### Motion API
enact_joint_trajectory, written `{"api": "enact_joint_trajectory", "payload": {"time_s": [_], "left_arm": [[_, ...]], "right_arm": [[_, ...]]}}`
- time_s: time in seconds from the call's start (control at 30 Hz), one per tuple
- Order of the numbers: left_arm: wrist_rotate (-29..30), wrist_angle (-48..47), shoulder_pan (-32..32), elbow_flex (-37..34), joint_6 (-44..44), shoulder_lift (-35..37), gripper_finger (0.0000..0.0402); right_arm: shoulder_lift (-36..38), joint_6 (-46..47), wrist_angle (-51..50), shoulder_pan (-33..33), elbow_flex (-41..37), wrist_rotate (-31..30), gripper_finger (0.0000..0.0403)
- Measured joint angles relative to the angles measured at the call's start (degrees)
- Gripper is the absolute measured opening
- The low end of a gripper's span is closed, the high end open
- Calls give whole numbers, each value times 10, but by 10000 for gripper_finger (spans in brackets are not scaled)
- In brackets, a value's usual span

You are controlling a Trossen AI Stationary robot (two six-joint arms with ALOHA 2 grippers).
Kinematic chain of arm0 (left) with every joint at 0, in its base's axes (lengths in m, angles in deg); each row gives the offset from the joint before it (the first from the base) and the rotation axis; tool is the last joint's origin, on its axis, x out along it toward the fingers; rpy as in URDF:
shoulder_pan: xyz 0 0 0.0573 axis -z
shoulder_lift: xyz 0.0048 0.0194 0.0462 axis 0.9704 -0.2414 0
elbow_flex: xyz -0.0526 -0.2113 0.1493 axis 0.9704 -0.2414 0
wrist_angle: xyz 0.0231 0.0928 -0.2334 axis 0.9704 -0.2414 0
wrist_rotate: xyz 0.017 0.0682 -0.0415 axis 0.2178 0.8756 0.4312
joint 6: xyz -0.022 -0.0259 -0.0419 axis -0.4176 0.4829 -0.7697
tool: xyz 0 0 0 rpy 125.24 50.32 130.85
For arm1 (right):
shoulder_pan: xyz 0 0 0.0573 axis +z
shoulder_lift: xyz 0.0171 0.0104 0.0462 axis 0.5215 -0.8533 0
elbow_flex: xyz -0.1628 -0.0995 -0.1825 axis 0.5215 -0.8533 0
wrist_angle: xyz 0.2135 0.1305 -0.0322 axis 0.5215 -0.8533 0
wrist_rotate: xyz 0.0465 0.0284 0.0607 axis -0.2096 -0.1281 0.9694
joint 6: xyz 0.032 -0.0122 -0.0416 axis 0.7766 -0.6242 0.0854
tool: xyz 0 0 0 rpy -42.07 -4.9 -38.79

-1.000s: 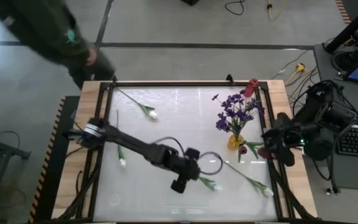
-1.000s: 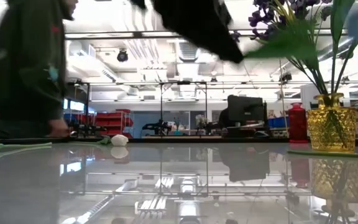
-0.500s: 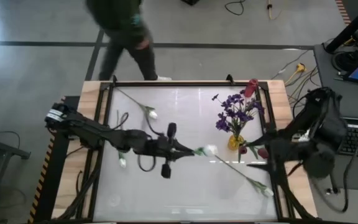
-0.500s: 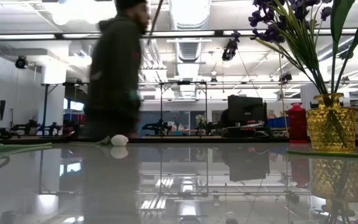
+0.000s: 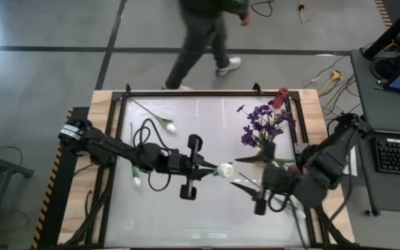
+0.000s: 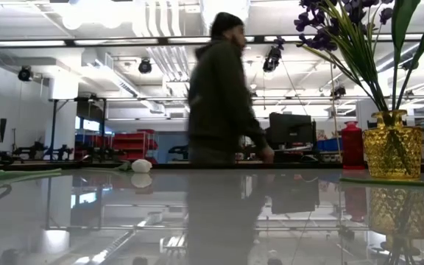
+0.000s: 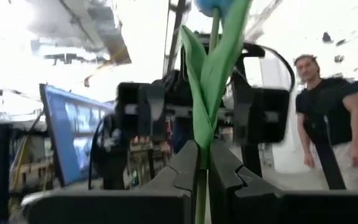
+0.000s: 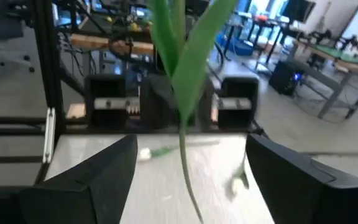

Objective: Sort flowers into vase by color
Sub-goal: Put the lower middle white flower into the red vase

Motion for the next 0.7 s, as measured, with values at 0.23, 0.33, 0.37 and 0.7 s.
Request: {"api": "enact_joint_trajectory", "payload": {"time_s": [0.23, 0.33, 0.37, 0.7], "left_arm": [[-17, -4, 0, 47, 1, -36, 0], [-25, 9, 0, 40, 1, -31, 0], [-25, 15, 0, 34, 1, -28, 0], [-27, 54, 0, 5, -5, -19, 0]], "right_arm": [[-68, -39, 14, -39, 81, 41, 232], [-85, -47, 14, -39, 111, 41, 197], [-89, -51, 11, -38, 122, 41, 185], [-117, -53, -6, -38, 171, 40, 57]]}}
